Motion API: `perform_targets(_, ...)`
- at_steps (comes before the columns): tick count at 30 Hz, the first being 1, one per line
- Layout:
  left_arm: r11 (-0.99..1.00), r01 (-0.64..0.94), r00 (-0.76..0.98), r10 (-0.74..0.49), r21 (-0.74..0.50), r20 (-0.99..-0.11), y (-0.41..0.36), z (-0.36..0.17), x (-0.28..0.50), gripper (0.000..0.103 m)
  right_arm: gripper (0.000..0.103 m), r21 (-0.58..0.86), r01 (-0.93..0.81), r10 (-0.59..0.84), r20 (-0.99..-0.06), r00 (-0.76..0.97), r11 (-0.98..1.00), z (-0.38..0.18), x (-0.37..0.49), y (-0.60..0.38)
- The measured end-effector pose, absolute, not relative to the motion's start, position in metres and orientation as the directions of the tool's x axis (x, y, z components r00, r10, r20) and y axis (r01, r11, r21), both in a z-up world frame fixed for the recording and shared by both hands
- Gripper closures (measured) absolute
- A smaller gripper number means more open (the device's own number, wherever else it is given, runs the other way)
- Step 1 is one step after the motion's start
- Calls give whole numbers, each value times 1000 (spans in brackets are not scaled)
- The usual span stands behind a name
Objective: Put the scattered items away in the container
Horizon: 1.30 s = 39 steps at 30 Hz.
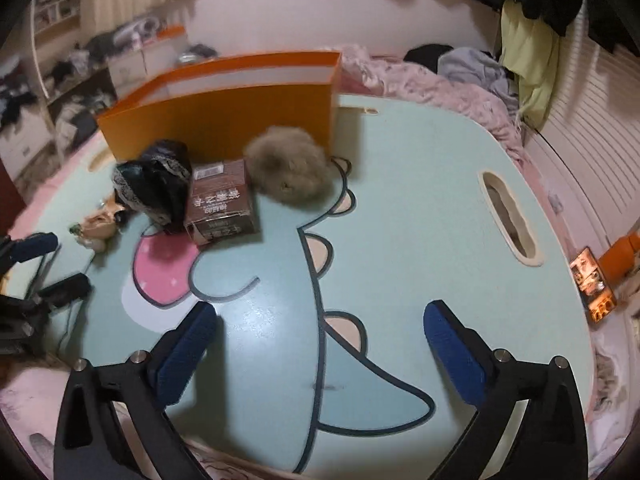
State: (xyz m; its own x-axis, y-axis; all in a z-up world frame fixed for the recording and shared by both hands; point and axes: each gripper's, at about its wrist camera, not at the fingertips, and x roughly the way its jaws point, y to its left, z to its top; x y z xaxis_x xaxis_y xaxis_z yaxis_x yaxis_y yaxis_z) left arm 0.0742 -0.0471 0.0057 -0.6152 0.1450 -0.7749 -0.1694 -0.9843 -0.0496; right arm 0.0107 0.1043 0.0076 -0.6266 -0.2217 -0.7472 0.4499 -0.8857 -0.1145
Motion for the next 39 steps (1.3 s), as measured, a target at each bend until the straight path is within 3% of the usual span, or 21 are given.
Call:
perform_targets(20, -986, -160, -628, 140, -50, -765, -62, -40, 59, 0, 0, -113, 479, -249, -739, -627, -871, 10, 5, 100)
perform_targets(39, -986, -161, -633, 139, -47, -761, -55, -10, 64, 0, 0, -112, 480, -251, -738, -626, -870, 10, 4, 100)
